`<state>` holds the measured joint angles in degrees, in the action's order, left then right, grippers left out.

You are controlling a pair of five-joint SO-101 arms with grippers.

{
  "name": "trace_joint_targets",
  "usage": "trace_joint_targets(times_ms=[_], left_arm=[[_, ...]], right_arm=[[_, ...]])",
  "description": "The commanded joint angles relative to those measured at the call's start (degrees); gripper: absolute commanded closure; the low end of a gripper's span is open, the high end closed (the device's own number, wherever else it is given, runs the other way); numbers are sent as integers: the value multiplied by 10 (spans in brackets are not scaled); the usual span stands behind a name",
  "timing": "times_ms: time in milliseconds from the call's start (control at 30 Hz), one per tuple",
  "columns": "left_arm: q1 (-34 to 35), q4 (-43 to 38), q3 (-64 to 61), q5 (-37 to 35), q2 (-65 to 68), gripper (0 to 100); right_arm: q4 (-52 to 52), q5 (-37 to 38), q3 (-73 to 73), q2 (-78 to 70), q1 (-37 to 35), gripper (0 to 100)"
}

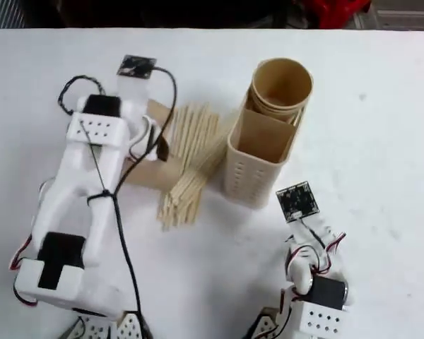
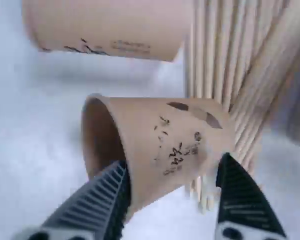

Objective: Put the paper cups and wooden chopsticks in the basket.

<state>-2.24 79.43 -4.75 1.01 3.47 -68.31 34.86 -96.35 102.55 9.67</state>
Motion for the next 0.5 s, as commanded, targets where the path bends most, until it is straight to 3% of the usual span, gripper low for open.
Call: trace_joint_targets(times_ms=[0, 233, 467], left_arm=[[-57, 26, 52, -8, -3, 740], [-110, 25, 19, -5, -1, 756], [-114, -46, -63, 34, -2, 902]], right_arm=[[2, 4, -5, 7, -4, 981], [2, 4, -5, 7, -4, 981], [2, 4, -5, 7, -4, 981]])
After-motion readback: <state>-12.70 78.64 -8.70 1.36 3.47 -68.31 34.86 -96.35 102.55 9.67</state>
